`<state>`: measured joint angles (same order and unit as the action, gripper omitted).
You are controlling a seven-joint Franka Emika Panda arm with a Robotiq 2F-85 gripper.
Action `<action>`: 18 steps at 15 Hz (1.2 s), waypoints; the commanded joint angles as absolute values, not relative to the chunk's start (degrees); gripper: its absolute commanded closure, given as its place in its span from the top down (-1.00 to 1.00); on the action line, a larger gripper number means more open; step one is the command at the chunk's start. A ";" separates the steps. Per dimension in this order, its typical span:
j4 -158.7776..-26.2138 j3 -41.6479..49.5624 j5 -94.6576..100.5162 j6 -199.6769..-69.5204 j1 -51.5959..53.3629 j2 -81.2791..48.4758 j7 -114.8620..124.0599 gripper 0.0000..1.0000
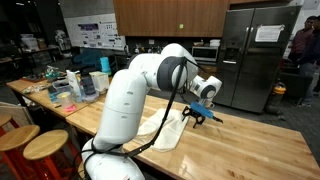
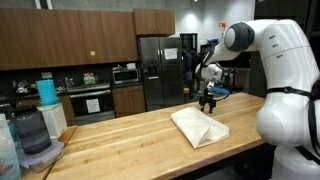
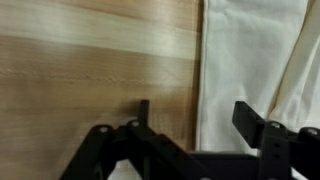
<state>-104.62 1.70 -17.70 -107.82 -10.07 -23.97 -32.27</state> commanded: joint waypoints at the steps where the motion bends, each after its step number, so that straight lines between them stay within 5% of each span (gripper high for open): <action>1: -104.15 0.88 -17.83 -106.97 -11.21 -23.62 -32.71 0.19; 4: -104.49 0.71 -17.93 -106.47 -11.23 -22.74 -33.08 -0.16; 6: -104.70 0.51 -18.03 -106.33 -11.13 -22.30 -33.14 -0.19; 11: -104.82 -0.46 -18.80 -105.85 -10.68 -22.01 -32.30 -0.66; 15: -106.00 -1.32 -20.43 -107.67 -9.97 -22.60 -30.50 -0.33; 16: -106.38 -1.48 -20.57 -108.50 -9.66 -22.92 -30.13 -0.82; 18: -107.84 -1.79 -20.82 -109.60 -9.51 -22.48 -29.78 -0.87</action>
<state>-105.25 -1.38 -19.56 -107.58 -9.57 -23.73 -30.84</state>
